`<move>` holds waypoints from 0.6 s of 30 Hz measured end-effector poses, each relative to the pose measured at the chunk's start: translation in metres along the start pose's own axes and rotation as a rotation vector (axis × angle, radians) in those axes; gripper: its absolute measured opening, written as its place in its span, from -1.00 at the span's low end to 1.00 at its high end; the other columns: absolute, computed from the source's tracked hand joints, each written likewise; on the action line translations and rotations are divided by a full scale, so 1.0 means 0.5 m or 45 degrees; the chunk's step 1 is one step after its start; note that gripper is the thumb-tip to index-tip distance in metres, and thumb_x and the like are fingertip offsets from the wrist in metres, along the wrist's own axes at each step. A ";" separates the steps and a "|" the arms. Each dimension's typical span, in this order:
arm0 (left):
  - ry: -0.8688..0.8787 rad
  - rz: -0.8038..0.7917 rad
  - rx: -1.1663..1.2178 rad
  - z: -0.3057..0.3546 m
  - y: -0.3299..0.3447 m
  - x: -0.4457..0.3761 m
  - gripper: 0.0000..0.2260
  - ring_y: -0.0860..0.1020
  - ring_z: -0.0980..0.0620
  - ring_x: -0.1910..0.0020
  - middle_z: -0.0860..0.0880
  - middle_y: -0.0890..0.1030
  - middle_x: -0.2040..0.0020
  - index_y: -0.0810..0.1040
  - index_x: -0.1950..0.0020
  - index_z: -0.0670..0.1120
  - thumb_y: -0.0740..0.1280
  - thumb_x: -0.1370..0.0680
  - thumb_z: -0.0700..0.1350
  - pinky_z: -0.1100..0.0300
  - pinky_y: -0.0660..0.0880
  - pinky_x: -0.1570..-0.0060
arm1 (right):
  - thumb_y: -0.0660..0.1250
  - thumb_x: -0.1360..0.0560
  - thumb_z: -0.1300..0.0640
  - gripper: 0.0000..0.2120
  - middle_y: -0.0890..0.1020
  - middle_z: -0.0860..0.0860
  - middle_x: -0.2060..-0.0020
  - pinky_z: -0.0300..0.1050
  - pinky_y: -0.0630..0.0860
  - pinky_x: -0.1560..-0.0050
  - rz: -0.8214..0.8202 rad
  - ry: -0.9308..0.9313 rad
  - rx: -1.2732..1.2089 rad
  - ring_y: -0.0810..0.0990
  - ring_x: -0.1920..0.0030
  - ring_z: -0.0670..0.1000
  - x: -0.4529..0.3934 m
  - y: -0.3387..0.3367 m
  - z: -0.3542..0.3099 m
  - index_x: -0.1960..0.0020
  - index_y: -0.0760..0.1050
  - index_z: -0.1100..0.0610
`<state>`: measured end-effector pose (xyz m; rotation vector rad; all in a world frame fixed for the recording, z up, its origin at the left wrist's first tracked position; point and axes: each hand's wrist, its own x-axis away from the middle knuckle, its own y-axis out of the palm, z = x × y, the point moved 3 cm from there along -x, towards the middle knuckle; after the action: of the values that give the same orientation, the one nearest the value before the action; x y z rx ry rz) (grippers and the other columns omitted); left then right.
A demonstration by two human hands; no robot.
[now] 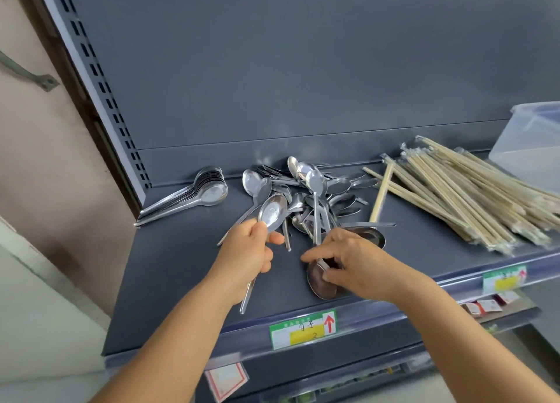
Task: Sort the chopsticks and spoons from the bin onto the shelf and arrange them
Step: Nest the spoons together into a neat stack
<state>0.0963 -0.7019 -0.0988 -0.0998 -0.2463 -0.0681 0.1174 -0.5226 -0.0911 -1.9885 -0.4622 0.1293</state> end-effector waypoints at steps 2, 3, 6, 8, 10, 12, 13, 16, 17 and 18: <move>-0.001 0.010 -0.017 -0.002 -0.002 0.003 -0.79 0.23 0.07 0.48 -0.04 0.59 0.16 0.44 -0.04 -0.26 0.05 -0.63 -0.21 0.22 0.22 0.44 | 0.37 -0.46 0.16 -0.72 0.40 -0.09 0.09 -0.34 0.30 -0.01 0.028 -0.022 -0.023 0.38 0.11 -0.24 -0.012 0.007 -0.009 -0.11 0.59 -0.13; -0.001 0.023 -0.028 -0.003 -0.004 0.003 -0.78 0.23 0.07 0.48 -0.04 0.59 0.16 0.44 -0.06 -0.28 0.05 -0.63 -0.21 0.23 0.23 0.44 | 0.38 -0.44 0.15 -0.76 0.39 -0.12 0.12 -0.37 0.29 0.02 0.042 -0.036 -0.021 0.38 0.13 -0.26 -0.020 0.009 -0.014 -0.05 0.61 -0.11; -0.003 0.062 -0.029 -0.005 -0.014 0.005 -0.75 0.25 0.05 0.46 -0.04 0.60 0.15 0.45 -0.10 -0.31 0.06 -0.63 -0.20 0.22 0.24 0.44 | 0.42 -0.42 0.13 -0.88 0.37 -0.15 0.15 -0.37 0.30 0.07 0.067 -0.059 -0.021 0.40 0.17 -0.27 -0.039 0.014 -0.026 0.10 0.63 -0.07; -0.006 0.076 -0.007 -0.006 -0.020 0.009 -0.76 0.25 0.06 0.46 -0.05 0.59 0.15 0.45 -0.09 -0.30 0.06 -0.63 -0.20 0.24 0.24 0.46 | 0.40 -0.44 0.13 -0.89 0.39 -0.12 0.12 -0.40 0.30 0.06 0.052 -0.076 -0.015 0.40 0.15 -0.25 -0.045 0.016 -0.033 0.09 0.63 -0.06; 0.000 0.091 0.013 -0.007 -0.027 0.013 -0.77 0.25 0.06 0.47 -0.05 0.58 0.16 0.46 -0.05 -0.27 0.05 -0.63 -0.21 0.25 0.23 0.47 | 0.34 -0.49 0.16 -0.80 0.39 -0.10 0.08 -0.42 0.25 0.03 0.023 -0.102 0.019 0.37 0.12 -0.23 -0.046 0.015 -0.040 -0.03 0.62 -0.07; 0.003 0.108 0.018 -0.010 -0.033 0.015 -0.77 0.24 0.06 0.47 -0.05 0.58 0.16 0.47 -0.03 -0.22 0.04 -0.63 -0.21 0.25 0.23 0.47 | 0.27 -0.52 0.22 -0.70 0.37 -0.11 0.05 -0.38 0.23 -0.03 -0.001 -0.104 0.054 0.34 0.07 -0.20 -0.045 0.011 -0.044 -0.14 0.59 -0.08; 0.004 0.116 0.025 -0.012 -0.036 0.015 -0.77 0.24 0.06 0.47 -0.05 0.58 0.16 0.48 -0.03 -0.21 0.04 -0.63 -0.21 0.25 0.23 0.47 | 0.25 -0.52 0.25 -0.67 0.36 -0.11 0.04 -0.36 0.24 -0.04 -0.008 -0.100 0.068 0.33 0.04 -0.18 -0.046 0.009 -0.044 -0.17 0.58 -0.08; 0.001 0.124 0.056 -0.015 -0.037 0.014 -0.77 0.24 0.06 0.46 -0.06 0.57 0.17 0.49 -0.02 -0.19 0.04 -0.63 -0.22 0.24 0.23 0.48 | 0.27 -0.51 0.23 -0.68 0.36 -0.09 0.02 -0.28 0.31 -0.05 0.000 -0.083 0.102 0.41 0.01 -0.09 -0.056 0.014 -0.051 -0.20 0.56 -0.05; 0.001 0.123 0.065 -0.015 -0.036 0.013 -0.78 0.24 0.06 0.46 -0.05 0.57 0.17 0.48 -0.02 -0.18 0.04 -0.63 -0.22 0.24 0.23 0.48 | 0.28 -0.51 0.20 -0.69 0.38 -0.07 0.01 -0.23 0.35 -0.08 0.019 -0.075 0.102 0.45 -0.01 -0.05 -0.062 0.020 -0.056 -0.21 0.56 -0.03; 0.002 0.122 0.072 -0.014 -0.034 0.013 -0.78 0.24 0.06 0.46 -0.05 0.57 0.17 0.48 0.00 -0.18 0.04 -0.63 -0.22 0.25 0.23 0.48 | 0.29 -0.50 0.18 -0.70 0.40 -0.04 0.00 -0.20 0.38 -0.10 0.045 -0.065 0.087 0.47 -0.03 -0.02 -0.068 0.027 -0.062 -0.20 0.56 -0.01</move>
<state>0.1027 -0.7201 -0.1023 -0.0551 -0.2417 0.0340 0.0984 -0.5668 -0.0928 -1.9304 -0.4496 0.2163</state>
